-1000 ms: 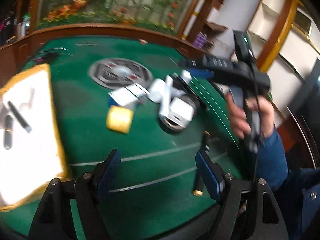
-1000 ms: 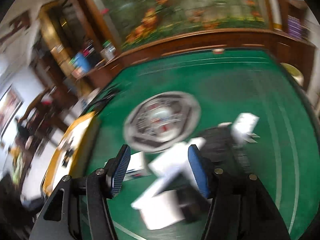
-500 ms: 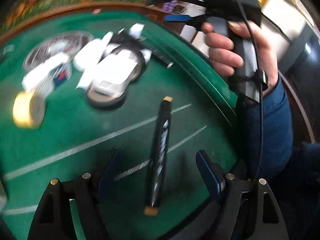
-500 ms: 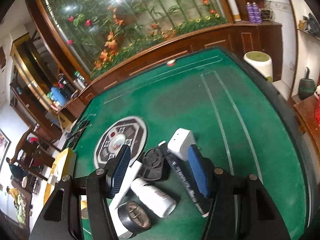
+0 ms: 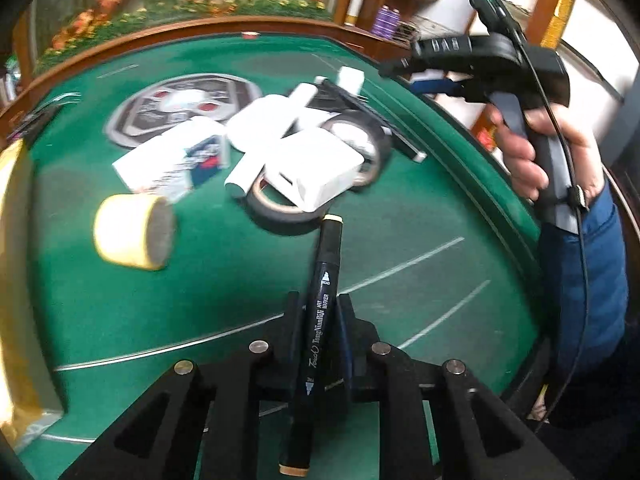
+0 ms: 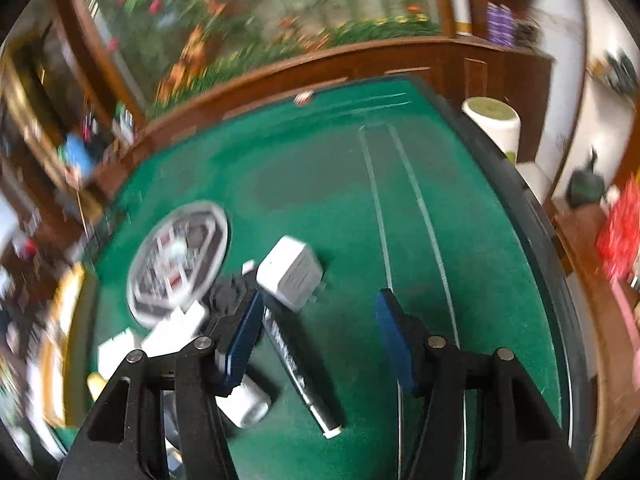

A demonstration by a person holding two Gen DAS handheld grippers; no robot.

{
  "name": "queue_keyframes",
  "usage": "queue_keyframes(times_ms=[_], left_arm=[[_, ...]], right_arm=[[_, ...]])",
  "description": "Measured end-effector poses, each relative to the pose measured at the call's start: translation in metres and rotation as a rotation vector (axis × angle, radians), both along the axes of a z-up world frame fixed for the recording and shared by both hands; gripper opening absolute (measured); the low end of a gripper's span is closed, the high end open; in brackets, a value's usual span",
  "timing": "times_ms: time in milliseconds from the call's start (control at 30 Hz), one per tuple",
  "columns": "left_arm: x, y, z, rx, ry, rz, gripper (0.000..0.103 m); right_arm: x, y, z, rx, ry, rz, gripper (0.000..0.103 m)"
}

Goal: Organize rigid objects
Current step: 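Grasp a black marker with the left tool while the right tool grasps another black marker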

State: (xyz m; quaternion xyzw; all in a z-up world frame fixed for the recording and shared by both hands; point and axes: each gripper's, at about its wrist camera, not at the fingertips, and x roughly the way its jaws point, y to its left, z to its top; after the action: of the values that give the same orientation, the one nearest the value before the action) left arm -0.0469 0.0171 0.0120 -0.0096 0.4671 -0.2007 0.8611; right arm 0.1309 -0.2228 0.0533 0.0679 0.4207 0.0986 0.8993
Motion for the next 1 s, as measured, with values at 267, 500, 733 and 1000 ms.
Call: queue_keyframes(times_ms=[267, 500, 733, 1000], left_arm=[[-0.004, -0.011, 0.0, 0.07, -0.042, -0.019, 0.017], [-0.002, -0.024, 0.002, 0.163, -0.054, -0.043, 0.022], [-0.004, -0.016, 0.002, 0.115, -0.041, -0.012, 0.017], [-0.005, -0.017, 0.002, 0.113, -0.043, -0.001, 0.017]], right_arm=[[0.003, 0.031, -0.031, -0.137, 0.082, 0.104, 0.027], [0.004, 0.043, -0.038, -0.146, 0.083, 0.139, 0.009], [0.0, 0.03, -0.026, -0.088, 0.069, 0.103, 0.0], [-0.007, 0.057, -0.029, -0.219, 0.019, 0.18, 0.043]])
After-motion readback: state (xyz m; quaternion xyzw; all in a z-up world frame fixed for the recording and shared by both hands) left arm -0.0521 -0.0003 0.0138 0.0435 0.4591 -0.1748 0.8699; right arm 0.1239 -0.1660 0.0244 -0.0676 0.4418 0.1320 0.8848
